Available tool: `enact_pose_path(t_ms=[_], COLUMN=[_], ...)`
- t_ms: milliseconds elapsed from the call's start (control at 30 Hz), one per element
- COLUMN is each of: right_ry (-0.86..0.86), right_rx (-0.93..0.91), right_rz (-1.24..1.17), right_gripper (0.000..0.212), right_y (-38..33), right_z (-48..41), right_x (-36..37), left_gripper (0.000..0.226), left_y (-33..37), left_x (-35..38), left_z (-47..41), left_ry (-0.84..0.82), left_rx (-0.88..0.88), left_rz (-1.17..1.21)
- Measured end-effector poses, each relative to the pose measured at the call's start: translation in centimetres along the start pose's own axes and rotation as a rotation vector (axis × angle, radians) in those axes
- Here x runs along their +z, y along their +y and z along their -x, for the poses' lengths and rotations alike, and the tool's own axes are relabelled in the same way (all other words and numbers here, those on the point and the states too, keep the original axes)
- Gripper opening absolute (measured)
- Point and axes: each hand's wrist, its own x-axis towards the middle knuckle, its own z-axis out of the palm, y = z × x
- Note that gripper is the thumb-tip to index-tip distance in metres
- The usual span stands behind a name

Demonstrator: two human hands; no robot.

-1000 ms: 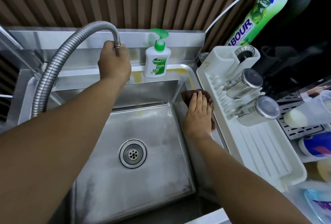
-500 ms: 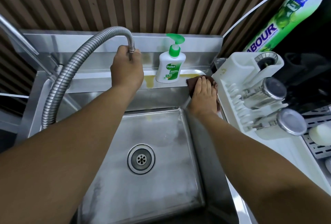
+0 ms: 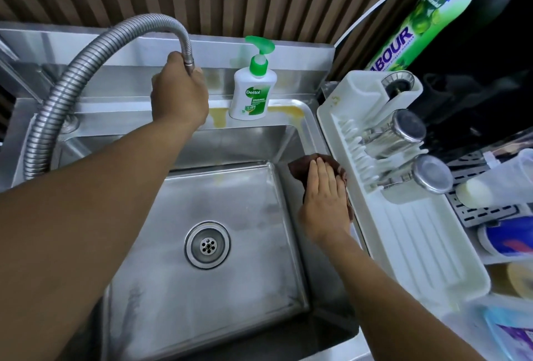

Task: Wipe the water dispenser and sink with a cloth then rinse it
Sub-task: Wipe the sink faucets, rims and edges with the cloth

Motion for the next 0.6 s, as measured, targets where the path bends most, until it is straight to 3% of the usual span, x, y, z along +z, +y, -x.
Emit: enact_pose_path(t_ms=[233, 367, 600], right_ry=[0.035, -0.034, -0.024], right_rx=[0.024, 0.047, -0.016], right_rz=[0.035, 0.04, 0.034], right_gripper=[0.079, 0.093, 0.085], right_y=[2.4, 3.2, 3.2], right_z=[11.0, 15.0, 12.0], right_x=[0.7, 0.9, 0.7], left_gripper=[0.026, 0.027, 0.023], left_y=[0.0, 0.0, -0.7], left_x=[-0.5, -0.7, -0.6], left_z=[0.1, 0.1, -0.3], left_ry=[-0.017, -0.02, -0.032], left_rx=[0.066, 0.075, 0.086], left_rz=[-0.11, -0.12, -0.114])
